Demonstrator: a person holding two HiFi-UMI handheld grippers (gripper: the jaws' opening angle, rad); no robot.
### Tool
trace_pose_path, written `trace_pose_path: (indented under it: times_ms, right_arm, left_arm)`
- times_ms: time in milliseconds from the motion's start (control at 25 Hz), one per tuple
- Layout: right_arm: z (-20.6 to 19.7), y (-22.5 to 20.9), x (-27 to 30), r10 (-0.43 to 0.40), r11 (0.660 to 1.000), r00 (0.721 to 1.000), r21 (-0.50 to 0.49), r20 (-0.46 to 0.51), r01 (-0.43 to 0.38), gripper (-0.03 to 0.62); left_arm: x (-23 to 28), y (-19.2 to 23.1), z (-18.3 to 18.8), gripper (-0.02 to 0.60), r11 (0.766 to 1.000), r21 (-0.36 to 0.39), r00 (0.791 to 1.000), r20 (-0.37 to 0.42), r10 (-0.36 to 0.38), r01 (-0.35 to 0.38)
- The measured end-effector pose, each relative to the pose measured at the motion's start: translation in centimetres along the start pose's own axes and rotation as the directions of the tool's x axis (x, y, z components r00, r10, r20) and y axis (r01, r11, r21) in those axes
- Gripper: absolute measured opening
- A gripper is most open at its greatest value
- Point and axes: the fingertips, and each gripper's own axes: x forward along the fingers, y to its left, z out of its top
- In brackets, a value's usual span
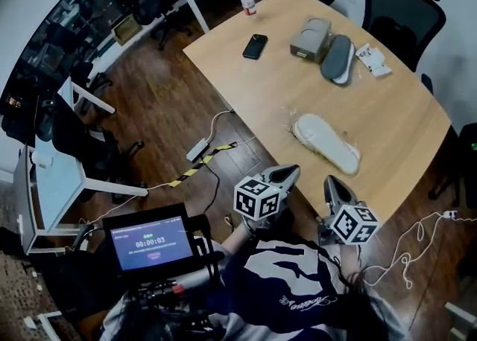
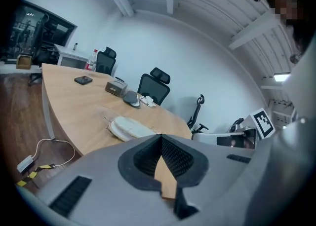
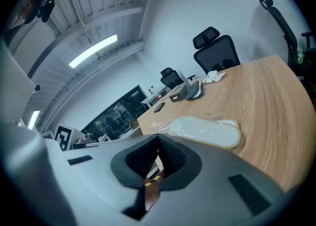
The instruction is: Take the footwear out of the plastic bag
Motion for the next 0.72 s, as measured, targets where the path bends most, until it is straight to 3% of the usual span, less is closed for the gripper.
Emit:
trace_pose_path:
  times_ms: [320, 520, 720]
  right_arm:
    - [2.1, -0.5, 4.5, -0.137, 0.989, 0.989, 0.072, 0.062, 0.133, -0.005]
    - [2.0, -1.0, 5.4, -0.194, 0.978, 0.979, 0.091, 0.058, 0.188, -0.005]
    - [2.5, -5.1, 6.1, -0.228, 0.967, 0.972, 0.131, 0.053, 0.220, -0.006]
  left_arm:
    - [2.2, 6.5, 2.1, 0.005, 0.996, -0.026, 0.992, -0.098, -0.082, 0.080]
    - [3.4, 9.2, 1.7, 0.005, 0.994, -0.079, 0.985, -0.145, -0.091, 0.081]
    - [7.6, 11.1, 1.0, 0.008, 0.991, -0.118, 0.982, -0.174, -0.076, 0.056]
